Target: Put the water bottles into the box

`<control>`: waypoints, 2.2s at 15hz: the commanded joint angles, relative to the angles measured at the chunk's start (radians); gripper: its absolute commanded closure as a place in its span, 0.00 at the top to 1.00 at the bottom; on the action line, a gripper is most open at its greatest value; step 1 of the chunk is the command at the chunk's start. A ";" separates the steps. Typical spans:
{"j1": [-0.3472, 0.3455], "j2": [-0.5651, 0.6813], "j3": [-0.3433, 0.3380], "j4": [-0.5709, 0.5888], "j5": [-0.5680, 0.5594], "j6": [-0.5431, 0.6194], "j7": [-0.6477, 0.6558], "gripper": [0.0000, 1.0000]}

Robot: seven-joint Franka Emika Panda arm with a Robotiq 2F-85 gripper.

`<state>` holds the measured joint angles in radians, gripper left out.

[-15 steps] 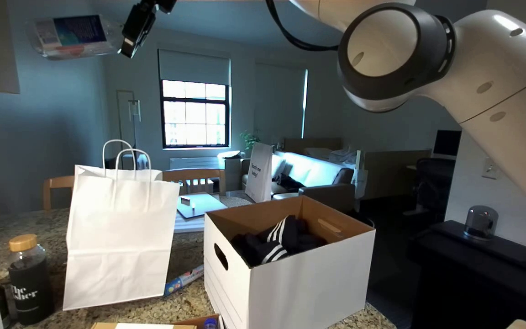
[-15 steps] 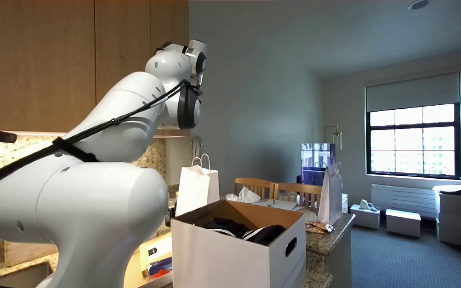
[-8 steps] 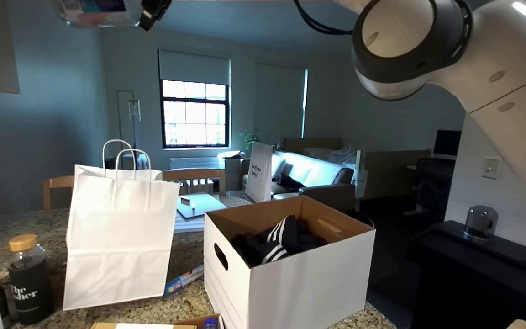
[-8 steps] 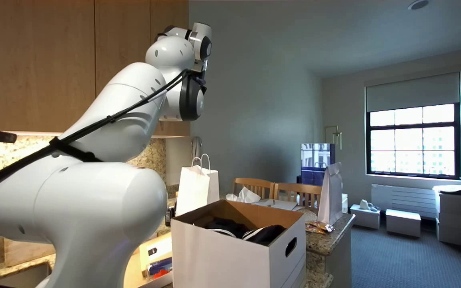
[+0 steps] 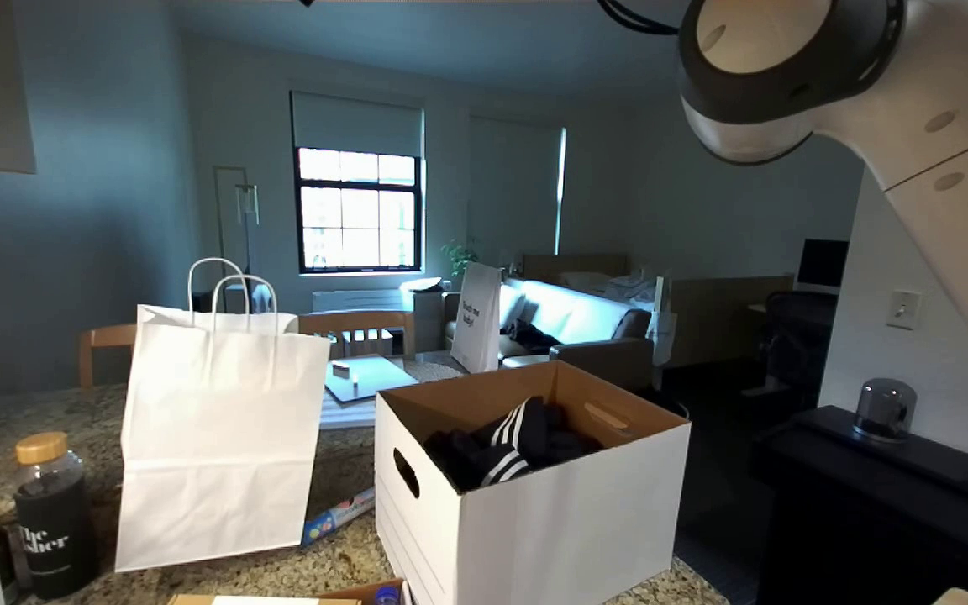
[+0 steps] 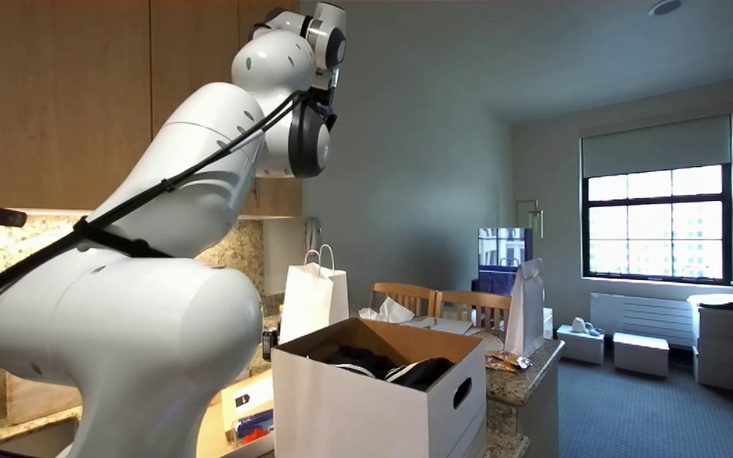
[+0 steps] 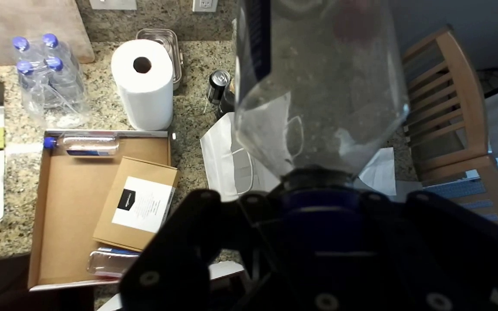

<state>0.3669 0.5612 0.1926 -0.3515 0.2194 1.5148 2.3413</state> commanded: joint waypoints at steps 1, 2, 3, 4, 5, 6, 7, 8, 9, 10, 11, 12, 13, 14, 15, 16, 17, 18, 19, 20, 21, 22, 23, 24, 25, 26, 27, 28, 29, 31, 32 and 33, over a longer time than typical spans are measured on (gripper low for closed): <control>-0.005 -0.020 0.000 -0.035 0.005 0.014 -0.004 0.09; -0.005 -0.019 0.001 -0.035 0.005 0.014 -0.004 0.09; -0.004 -0.018 0.002 -0.035 0.005 0.014 -0.004 0.09; -0.004 -0.018 0.002 -0.035 0.006 0.014 -0.004 0.07; 0.018 -0.018 -0.007 -0.042 -0.017 0.011 -0.019 0.05; 0.034 -0.017 -0.030 -0.046 -0.054 0.023 -0.028 0.05; 0.032 -0.017 -0.044 -0.048 -0.072 0.024 -0.018 0.05; 0.027 -0.019 -0.070 -0.048 -0.104 0.025 0.003 0.05; 0.018 -0.026 -0.098 -0.047 -0.138 0.017 0.026 0.05; 0.004 -0.028 -0.117 -0.044 -0.159 0.005 0.036 0.06; -0.010 -0.038 -0.139 -0.043 -0.184 -0.019 0.037 0.06; -0.024 -0.048 -0.163 -0.044 -0.210 -0.048 0.031 0.06; -0.034 -0.057 -0.185 -0.045 -0.235 -0.078 0.031 0.06; -0.034 -0.068 -0.208 -0.048 -0.267 -0.122 0.027 0.06; -0.038 -0.075 -0.228 -0.048 -0.295 -0.170 0.025 0.06; -0.039 -0.083 -0.247 -0.047 -0.325 -0.220 0.026 0.06; -0.036 -0.091 -0.265 -0.044 -0.357 -0.278 0.021 0.06; -0.028 -0.096 -0.280 -0.044 -0.389 -0.336 0.014 0.06; -0.019 -0.099 -0.293 -0.041 -0.423 -0.394 0.009 0.06; -0.011 -0.102 -0.305 -0.039 -0.455 -0.455 0.000 0.06; -0.004 -0.107 -0.313 -0.039 -0.483 -0.524 -0.007 0.06; 0.004 -0.110 -0.320 -0.039 -0.506 -0.590 -0.011 0.06; 0.007 -0.113 -0.322 -0.040 -0.522 -0.662 -0.020 0.06; 0.012 -0.114 -0.326 -0.040 -0.540 -0.731 -0.028 0.06; 0.009 -0.114 -0.326 -0.042 -0.547 -0.798 -0.040 0.06; 0.011 -0.114 -0.327 -0.043 -0.556 -0.863 -0.051 0.06; 0.008 -0.112 -0.325 -0.044 -0.557 -0.927 -0.066 0.06; 0.006 -0.112 -0.324 -0.046 -0.561 -0.987 -0.088 0.06; 0.007 -0.112 -0.323 -0.049 -0.569 -1.044 -0.110 0.06; 0.011 -0.114 -0.322 -0.063 -0.588 -1.149 -0.165 0.06; 0.015 -0.116 -0.321 -0.073 -0.598 -1.192 -0.190 0.05; 0.023 -0.115 -0.324 -0.084 -0.621 -1.234 -0.218 0.04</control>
<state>0.3706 0.4717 -0.1272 -0.3705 -0.3382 0.3779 2.2231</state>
